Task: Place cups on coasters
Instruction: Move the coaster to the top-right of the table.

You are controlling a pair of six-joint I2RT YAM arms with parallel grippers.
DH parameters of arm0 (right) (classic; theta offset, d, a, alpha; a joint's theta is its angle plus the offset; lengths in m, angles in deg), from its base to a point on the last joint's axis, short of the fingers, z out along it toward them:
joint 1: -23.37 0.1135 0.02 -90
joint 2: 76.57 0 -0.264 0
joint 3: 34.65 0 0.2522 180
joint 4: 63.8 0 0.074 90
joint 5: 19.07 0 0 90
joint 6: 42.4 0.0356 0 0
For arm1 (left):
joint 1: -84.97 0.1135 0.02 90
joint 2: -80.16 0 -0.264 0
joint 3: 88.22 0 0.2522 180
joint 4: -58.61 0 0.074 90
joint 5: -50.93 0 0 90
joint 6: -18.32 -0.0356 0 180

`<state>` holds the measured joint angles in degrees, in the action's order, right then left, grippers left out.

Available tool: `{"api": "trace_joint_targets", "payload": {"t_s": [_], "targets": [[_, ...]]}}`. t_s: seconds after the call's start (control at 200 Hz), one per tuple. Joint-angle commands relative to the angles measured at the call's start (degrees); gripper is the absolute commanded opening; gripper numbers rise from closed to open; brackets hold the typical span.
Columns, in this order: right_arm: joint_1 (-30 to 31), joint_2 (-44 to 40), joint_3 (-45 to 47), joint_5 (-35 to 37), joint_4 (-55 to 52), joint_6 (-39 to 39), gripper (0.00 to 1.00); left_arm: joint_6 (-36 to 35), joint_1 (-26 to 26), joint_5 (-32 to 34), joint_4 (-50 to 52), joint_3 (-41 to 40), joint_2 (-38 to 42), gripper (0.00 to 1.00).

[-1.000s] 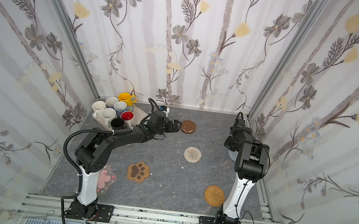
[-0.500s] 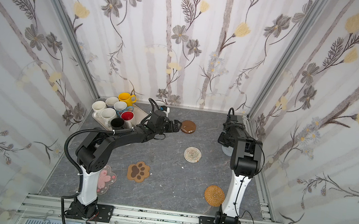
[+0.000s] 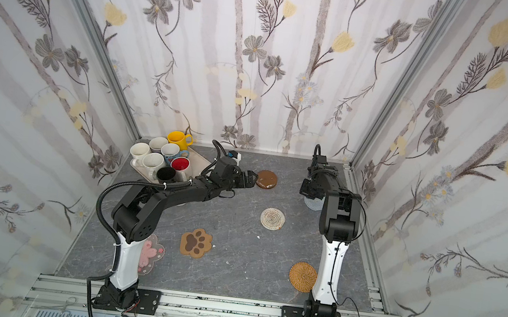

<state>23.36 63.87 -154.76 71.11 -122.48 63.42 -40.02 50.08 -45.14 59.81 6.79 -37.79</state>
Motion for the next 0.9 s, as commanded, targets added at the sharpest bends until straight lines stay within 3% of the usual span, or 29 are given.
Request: {"api": "trace_joint_targets", "payload": {"t_s": [0.0, 0.44, 0.734, 0.899], "targets": [[0.15, 2.2, -2.67, -0.62, -1.55, -2.51, 0.0, 0.05, 0.03, -0.31, -0.14, 0.97, -0.74, 1.0], [6.36, 8.36, -15.13, 11.26, -2.61, -8.94, 0.0, 0.41, -0.09, -1.0, 0.3, 2.68, -3.33, 1.0], [6.25, 10.1, -20.69, 8.87, -1.21, -12.16, 0.0, 0.42, 0.04, -1.06, 0.51, 3.39, -4.63, 0.97], [5.25, 10.39, -25.2, 8.5, -3.24, -9.15, 0.0, 0.48, -0.01, -1.24, 0.52, 3.73, -5.0, 0.96]]}}
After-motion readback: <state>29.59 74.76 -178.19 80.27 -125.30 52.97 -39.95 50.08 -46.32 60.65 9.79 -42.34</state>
